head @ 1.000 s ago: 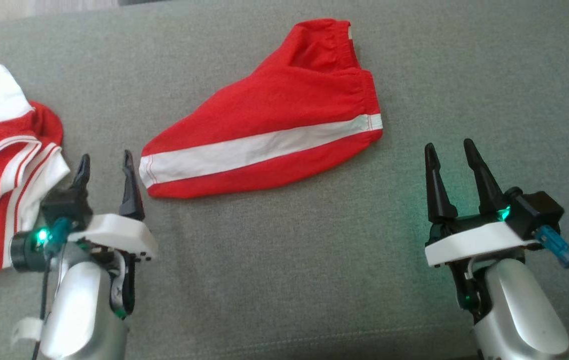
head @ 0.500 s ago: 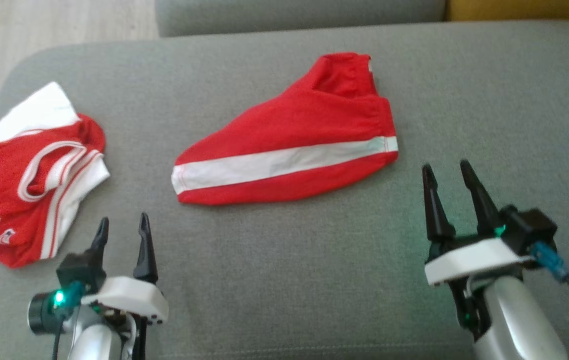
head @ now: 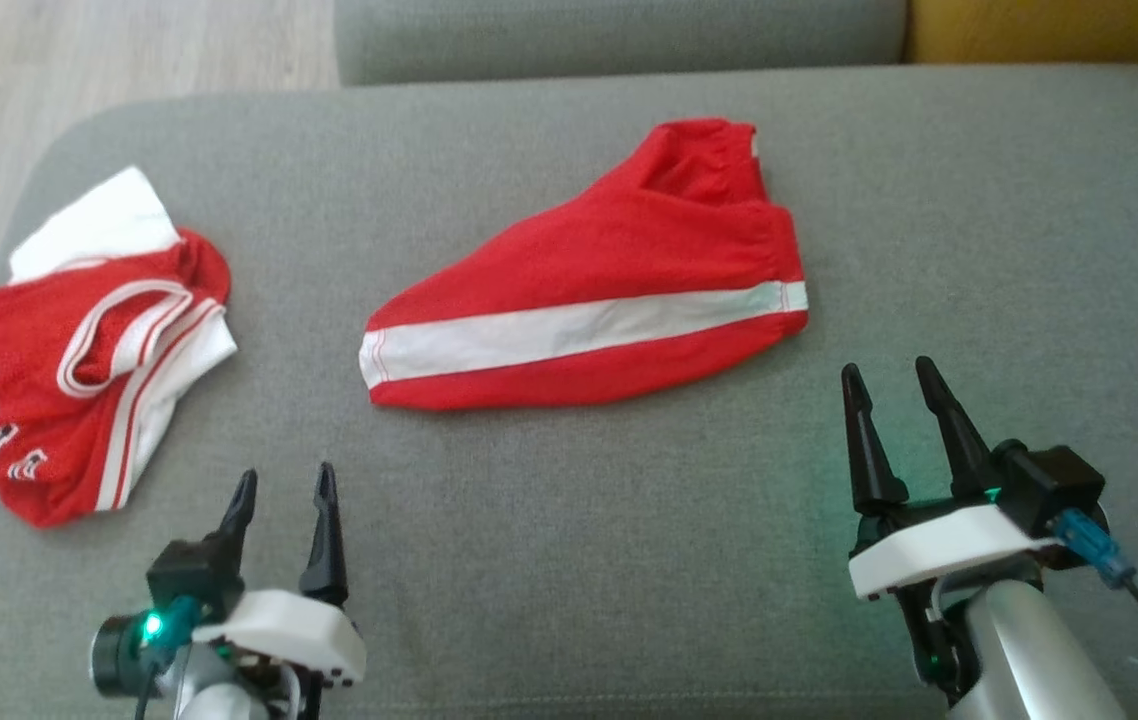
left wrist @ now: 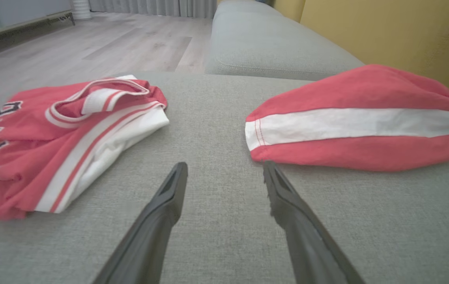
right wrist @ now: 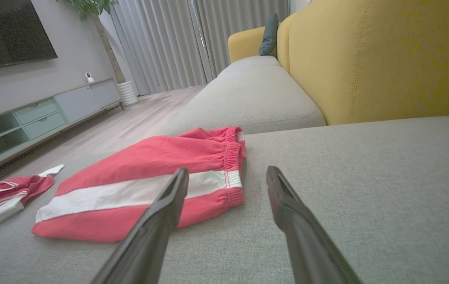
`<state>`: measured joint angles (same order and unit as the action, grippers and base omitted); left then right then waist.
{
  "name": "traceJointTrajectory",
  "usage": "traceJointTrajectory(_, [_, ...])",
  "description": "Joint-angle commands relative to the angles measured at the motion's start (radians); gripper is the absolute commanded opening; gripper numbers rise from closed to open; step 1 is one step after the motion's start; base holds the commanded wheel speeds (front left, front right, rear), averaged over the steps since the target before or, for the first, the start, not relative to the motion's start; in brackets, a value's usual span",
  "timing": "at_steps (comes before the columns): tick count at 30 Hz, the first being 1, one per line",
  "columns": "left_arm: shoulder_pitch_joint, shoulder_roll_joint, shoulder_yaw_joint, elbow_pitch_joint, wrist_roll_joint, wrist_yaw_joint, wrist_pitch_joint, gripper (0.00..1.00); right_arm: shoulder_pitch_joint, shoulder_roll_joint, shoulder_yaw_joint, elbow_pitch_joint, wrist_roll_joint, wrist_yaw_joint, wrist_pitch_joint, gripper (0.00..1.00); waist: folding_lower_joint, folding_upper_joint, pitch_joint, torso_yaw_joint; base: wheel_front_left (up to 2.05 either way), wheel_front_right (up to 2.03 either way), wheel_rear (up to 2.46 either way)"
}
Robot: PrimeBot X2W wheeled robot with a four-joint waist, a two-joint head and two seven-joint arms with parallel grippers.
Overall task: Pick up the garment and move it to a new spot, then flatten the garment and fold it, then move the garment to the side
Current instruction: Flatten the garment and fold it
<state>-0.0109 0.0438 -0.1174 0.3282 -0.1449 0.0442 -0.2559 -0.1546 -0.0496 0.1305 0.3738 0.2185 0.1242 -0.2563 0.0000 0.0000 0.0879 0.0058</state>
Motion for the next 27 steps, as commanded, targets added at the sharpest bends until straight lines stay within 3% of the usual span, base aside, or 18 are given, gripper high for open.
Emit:
traceJointTrajectory(1, [-0.056, 0.007, 0.023, -0.032, -0.007, 0.002, -0.006, 1.00, -0.046, -0.001, 0.025, -0.021, 0.000, 0.007, -0.006, 1.00, 0.0000, 0.0000, 0.026, 0.003, 0.00, 0.00, 0.00])
traceJointTrajectory(12, [-0.168, 0.006, -0.059, -0.025, -0.035, -0.006, -0.006, 1.00, -0.229, -0.001, 0.033, 0.111, -0.004, 0.007, -0.006, 1.00, 0.0000, 0.0000, 0.178, 0.034, 0.00, 0.00, 0.00])
traceJointTrajectory(19, [-0.215, 0.006, -0.093, -0.015, -0.043, -0.008, -0.006, 1.00, -0.324, -0.001, 0.019, 0.222, 0.015, 0.007, -0.006, 1.00, 0.0000, 0.0000, 0.227, 0.049, 0.00, 0.00, 0.00])
traceJointTrajectory(27, [-0.234, 0.006, -0.107, -0.017, -0.050, -0.009, -0.006, 1.00, -0.372, -0.001, -0.003, 0.268, 0.003, 0.007, -0.006, 1.00, 0.0000, 0.0000, 0.258, 0.055, 0.00, 0.00, 0.00])
